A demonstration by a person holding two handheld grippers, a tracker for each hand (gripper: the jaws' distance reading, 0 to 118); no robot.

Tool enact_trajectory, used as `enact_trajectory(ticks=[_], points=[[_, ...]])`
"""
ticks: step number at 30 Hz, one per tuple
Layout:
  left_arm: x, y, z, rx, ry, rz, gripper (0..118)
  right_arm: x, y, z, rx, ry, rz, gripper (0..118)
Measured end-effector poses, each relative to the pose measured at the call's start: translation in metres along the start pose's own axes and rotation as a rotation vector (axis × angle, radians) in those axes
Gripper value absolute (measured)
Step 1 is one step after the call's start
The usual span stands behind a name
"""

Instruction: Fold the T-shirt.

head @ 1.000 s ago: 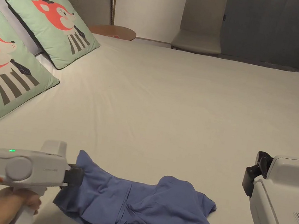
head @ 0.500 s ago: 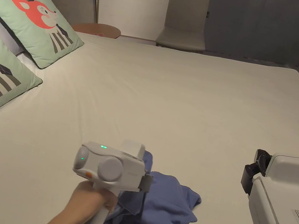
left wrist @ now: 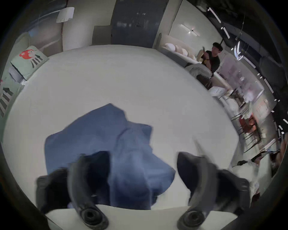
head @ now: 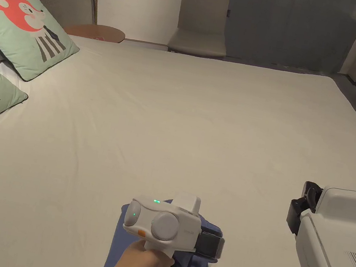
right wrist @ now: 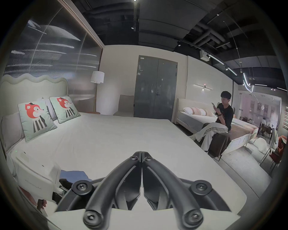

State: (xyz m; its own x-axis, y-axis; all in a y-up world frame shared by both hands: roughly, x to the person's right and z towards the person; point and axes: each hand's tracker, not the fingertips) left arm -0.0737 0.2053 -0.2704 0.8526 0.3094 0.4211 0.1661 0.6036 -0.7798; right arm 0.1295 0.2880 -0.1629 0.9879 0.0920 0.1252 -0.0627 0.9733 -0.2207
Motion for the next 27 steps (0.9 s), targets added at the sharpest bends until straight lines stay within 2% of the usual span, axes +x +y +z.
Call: enact_trajectory(ticks=[1, 4, 8, 9, 11, 12, 13, 19, 22, 27], points=[[0.001, 0.001, 0.007, 0.03, -0.01, 0.001, 107, 0.0, 0.0, 0.0, -0.001, 0.001, -0.001, 0], [-0.006, 0.001, 0.025, 0.19, -0.027, 0.018, 107, -0.001, 0.0, -0.001, -0.001, 0.004, -0.003, 0], [-0.018, -0.001, 0.068, 0.4, 0.059, 0.019, 104, -0.003, 0.0, 0.0, -0.002, 0.01, -0.001, 0], [-0.021, -0.003, 0.074, 0.437, 0.095, 0.011, 94, -0.003, 0.0, 0.0, -0.002, 0.01, -0.001, 0], [-0.03, -0.006, 0.076, 0.489, 0.154, -0.017, 48, -0.004, 0.0, 0.0, -0.004, 0.014, -0.004, 0], [-0.032, -0.009, 0.076, 0.494, 0.183, -0.04, 14, -0.004, 0.0, 0.0, -0.004, 0.015, -0.004, 0], [-0.033, -0.011, 0.072, 0.477, 0.237, -0.059, 3, -0.004, 0.0, 0.0, -0.006, 0.014, -0.003, 0], [-0.047, -0.037, 0.029, 0.344, 0.271, -0.065, 1, -0.005, -0.002, -0.004, -0.008, 0.015, -0.011, 0], [-0.042, -0.048, 0.008, 0.281, 0.233, -0.073, 1, -0.002, -0.002, -0.006, -0.017, 0.012, -0.008, 0], [-0.02, -0.056, -0.023, 0.221, 0.214, -0.159, 1, 0.005, -0.005, -0.004, -0.028, -0.009, -0.011, 0]])
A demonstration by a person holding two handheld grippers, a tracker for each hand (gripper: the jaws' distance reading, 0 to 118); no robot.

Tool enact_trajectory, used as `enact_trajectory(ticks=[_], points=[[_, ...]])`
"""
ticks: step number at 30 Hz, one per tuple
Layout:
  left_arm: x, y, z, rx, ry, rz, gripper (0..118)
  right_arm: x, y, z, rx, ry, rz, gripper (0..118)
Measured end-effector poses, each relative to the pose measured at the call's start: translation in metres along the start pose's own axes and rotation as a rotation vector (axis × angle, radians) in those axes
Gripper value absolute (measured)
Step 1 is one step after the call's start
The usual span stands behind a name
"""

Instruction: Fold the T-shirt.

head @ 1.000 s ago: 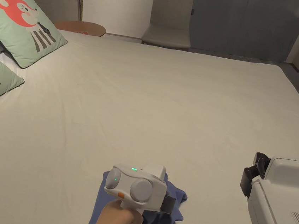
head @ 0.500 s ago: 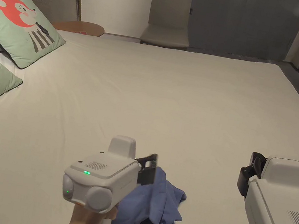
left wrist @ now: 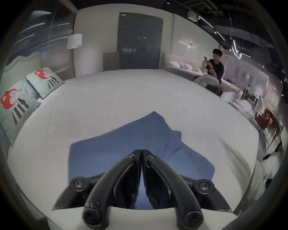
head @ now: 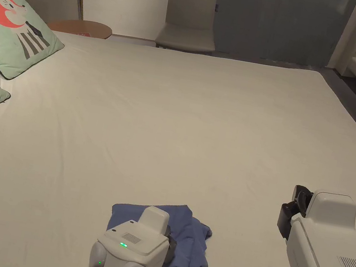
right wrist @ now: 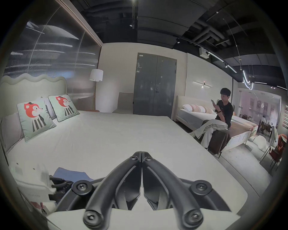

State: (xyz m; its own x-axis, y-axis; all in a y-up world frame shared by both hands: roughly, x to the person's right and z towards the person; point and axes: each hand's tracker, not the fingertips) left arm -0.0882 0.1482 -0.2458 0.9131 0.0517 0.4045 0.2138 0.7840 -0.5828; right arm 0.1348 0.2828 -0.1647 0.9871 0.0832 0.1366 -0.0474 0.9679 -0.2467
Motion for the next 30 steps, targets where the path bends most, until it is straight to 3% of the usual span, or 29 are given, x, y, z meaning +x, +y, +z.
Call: enact_trajectory(ticks=[4, 10, 13, 19, 30], points=[[0.02, -0.003, -0.02, -0.07, -0.072, 0.02, 1, 0.009, -0.002, -0.003, -0.012, -0.017, -0.001, 0], [0.043, -0.005, -0.023, -0.052, -0.024, -0.028, 1, 0.018, -0.006, 0.001, -0.018, -0.038, -0.001, 0], [0.044, 0.001, -0.009, -0.029, -0.101, -0.009, 0, 0.017, -0.005, 0.002, -0.016, -0.039, -0.004, 0], [0.031, 0.033, 0.035, 0.169, -0.076, -0.021, 0, 0.008, -0.001, 0.006, 0.015, -0.017, -0.01, 0], [-0.049, 0.084, 0.137, 0.471, 0.153, -0.024, 0, -0.025, 0.019, 0.015, 0.108, 0.043, -0.014, 0]])
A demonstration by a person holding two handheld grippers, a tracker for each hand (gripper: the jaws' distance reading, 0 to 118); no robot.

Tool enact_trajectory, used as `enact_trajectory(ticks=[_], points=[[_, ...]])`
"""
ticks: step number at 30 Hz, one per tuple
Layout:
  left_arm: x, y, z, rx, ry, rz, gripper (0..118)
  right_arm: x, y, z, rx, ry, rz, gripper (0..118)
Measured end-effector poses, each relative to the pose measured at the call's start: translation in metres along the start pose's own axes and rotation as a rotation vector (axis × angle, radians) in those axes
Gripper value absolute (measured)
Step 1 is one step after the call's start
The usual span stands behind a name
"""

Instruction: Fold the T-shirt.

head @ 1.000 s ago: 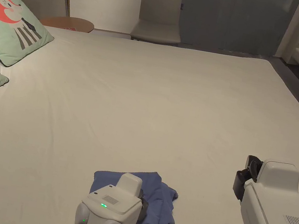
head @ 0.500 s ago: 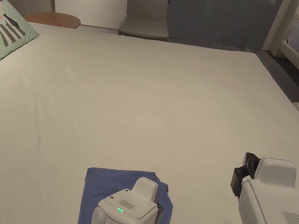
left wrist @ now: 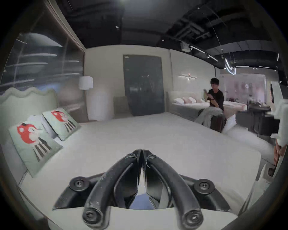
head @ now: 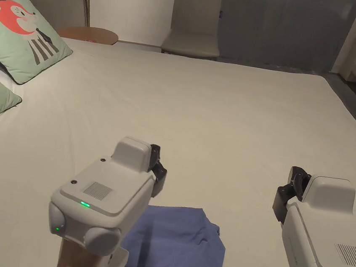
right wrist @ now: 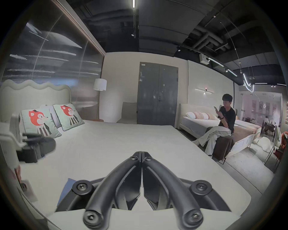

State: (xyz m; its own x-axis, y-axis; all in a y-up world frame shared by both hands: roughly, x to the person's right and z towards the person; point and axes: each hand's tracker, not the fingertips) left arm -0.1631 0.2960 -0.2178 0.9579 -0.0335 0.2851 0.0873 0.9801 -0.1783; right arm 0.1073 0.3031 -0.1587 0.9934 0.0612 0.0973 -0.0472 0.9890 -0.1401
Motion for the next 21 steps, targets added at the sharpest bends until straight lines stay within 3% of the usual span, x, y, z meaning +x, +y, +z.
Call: enact_trajectory(ticks=[12, 21], points=[[-0.081, 0.004, 0.025, 0.08, 0.226, 0.03, 0, -0.027, 0.007, -0.001, 0.046, 0.054, 0.004, 0], [-0.086, 0.004, 0.032, 0.073, 0.243, 0.059, 0, -0.032, 0.01, -0.001, 0.043, 0.069, 0.013, 0]])
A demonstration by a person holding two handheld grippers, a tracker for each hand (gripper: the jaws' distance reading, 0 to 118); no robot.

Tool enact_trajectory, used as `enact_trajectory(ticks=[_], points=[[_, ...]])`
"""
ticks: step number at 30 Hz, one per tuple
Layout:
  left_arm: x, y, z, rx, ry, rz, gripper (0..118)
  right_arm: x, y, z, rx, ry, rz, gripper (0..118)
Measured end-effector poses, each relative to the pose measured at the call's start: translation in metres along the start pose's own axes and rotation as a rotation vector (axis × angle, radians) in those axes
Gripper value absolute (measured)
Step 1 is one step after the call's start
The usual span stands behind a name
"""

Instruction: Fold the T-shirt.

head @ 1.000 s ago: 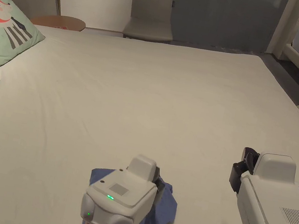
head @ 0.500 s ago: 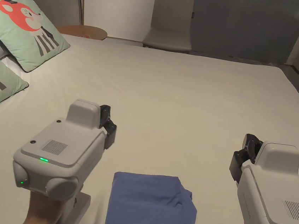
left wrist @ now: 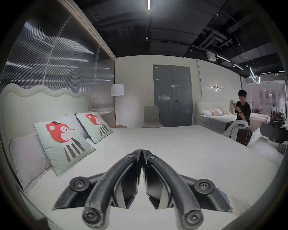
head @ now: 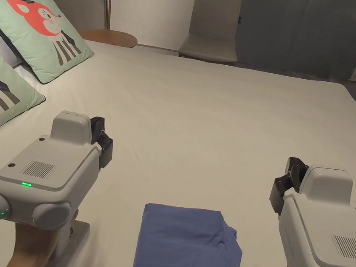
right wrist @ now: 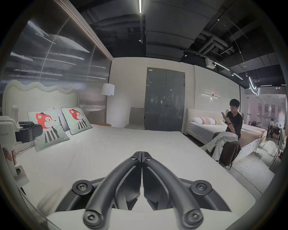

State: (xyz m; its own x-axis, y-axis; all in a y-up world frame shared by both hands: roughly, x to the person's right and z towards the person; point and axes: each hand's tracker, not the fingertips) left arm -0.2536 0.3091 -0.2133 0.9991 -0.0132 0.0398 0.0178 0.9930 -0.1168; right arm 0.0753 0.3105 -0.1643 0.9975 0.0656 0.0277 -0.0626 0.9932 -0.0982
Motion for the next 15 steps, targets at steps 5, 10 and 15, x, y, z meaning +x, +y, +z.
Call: enact_trajectory(ticks=[5, 10, 15], points=[[0.004, -0.001, 0.001, -0.009, -0.007, -0.006, 0, -0.005, -0.007, -0.007, -0.029, 0.022, -0.012, 0], [0.004, -0.003, 0.0, -0.019, -0.014, 0.001, 0, -0.019, -0.039, -0.03, -0.163, 0.088, -0.057, 0], [0.003, -0.009, -0.004, -0.037, -0.019, 0.008, 0, -0.042, -0.081, -0.054, -0.312, 0.145, -0.047, 0]])
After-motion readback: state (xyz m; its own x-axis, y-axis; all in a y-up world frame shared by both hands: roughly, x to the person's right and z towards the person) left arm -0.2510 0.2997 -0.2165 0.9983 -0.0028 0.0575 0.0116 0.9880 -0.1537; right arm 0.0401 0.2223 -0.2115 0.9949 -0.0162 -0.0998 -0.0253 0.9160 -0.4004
